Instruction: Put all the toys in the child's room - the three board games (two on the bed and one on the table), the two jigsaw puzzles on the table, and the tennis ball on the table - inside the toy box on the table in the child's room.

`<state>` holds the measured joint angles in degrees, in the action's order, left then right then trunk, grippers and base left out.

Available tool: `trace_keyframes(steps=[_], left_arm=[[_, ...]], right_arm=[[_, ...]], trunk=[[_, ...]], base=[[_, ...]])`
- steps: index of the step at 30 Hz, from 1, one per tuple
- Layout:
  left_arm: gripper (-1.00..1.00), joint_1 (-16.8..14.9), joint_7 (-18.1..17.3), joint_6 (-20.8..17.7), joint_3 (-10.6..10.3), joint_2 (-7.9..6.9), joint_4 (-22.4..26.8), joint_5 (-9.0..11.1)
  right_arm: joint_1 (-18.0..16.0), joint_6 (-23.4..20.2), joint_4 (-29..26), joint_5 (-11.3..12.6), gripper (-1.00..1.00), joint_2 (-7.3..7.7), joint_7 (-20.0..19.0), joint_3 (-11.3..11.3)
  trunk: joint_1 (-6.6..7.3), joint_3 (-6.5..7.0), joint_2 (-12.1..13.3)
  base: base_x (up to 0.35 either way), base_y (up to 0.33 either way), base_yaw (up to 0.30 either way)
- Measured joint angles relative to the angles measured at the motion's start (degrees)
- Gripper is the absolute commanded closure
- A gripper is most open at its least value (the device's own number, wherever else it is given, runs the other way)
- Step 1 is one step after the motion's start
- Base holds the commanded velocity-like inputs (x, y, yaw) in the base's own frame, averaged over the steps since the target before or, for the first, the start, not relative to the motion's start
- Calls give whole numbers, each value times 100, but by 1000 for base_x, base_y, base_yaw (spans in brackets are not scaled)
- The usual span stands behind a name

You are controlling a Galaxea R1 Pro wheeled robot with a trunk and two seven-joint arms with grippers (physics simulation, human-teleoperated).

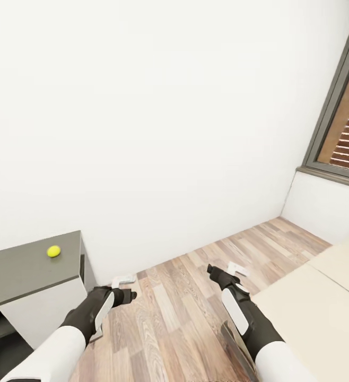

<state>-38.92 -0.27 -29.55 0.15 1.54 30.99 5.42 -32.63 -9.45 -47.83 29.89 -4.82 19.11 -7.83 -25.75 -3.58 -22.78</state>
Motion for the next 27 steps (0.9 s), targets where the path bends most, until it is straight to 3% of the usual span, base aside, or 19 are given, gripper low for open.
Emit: trace_keyframes(steps=[12, 27], left_arm=[[-100, 0, -4, -3, -5, -9, 5, 0], [-100, 0, 1, 14, 1, -23, 9, 1]], right_arm=[[0, 14, 9, 9, -100, -4, 14, -1], [0, 35, 12, 7, -100, -3, 12, -7]], trunk=[[0, -26, 0], [0, -59, 0]], base=[[0, 5, -275], [0, 85, -266]])
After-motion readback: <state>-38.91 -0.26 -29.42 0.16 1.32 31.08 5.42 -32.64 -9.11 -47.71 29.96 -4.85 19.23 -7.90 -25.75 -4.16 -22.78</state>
